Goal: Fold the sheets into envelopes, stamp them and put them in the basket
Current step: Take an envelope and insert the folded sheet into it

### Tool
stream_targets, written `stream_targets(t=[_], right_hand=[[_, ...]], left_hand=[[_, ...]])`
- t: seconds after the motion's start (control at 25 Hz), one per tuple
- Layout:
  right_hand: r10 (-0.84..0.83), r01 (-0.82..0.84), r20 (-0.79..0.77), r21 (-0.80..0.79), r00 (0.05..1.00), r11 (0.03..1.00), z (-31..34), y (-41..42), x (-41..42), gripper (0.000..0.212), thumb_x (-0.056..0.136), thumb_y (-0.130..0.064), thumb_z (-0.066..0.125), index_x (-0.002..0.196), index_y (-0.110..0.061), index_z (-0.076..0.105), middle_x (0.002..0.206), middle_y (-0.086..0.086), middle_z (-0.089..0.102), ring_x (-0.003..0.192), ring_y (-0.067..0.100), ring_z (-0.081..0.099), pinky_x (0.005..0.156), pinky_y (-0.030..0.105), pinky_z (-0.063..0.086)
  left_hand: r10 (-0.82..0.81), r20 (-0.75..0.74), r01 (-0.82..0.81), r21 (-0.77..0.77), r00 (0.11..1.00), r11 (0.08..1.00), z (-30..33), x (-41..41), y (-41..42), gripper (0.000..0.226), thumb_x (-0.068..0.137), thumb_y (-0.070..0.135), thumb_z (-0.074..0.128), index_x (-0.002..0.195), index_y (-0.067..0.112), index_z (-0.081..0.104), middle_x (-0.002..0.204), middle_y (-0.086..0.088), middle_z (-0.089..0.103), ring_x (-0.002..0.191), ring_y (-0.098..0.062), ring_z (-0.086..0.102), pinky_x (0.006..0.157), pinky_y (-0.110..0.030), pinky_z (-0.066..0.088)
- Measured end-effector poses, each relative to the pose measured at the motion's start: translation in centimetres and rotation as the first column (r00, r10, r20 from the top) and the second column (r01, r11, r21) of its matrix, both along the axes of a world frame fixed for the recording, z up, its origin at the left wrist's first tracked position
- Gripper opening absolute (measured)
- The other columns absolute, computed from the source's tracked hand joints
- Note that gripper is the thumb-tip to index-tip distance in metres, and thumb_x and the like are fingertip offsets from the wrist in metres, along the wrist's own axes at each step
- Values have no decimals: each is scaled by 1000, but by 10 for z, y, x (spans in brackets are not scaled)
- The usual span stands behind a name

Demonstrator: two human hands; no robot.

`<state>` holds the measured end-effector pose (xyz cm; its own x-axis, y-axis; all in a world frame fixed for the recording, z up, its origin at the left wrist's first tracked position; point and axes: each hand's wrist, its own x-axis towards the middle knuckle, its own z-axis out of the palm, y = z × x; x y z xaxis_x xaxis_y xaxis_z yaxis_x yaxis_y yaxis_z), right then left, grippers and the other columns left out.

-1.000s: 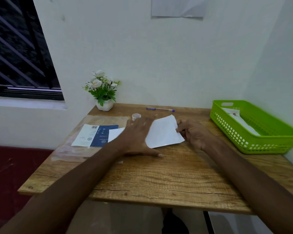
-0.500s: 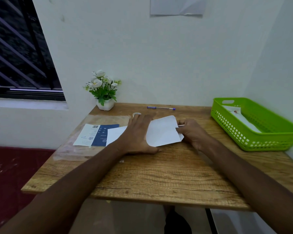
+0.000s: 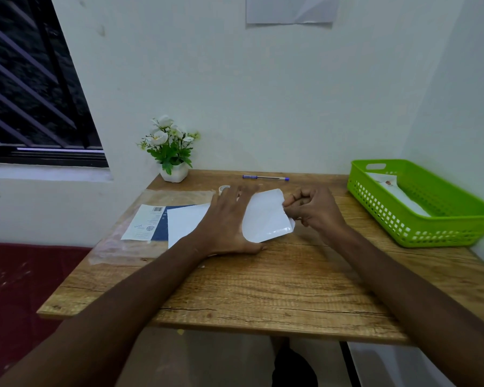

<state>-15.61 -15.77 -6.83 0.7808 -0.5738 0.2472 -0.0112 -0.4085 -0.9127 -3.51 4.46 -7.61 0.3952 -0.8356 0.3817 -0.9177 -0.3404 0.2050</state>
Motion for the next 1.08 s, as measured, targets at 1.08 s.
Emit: stream_targets(t=[1.08], right_hand=[[269, -240, -133, 196, 954, 951, 12, -21, -6, 19, 81, 10, 67, 96, 3, 76, 90, 21, 76, 75, 25, 74, 67, 32, 60]], left_hand=[[-68, 126, 72, -29, 990, 997, 6, 0, 2, 117, 61, 73, 75, 156, 30, 23, 153, 0, 31, 140, -22, 33, 114, -56, 34]])
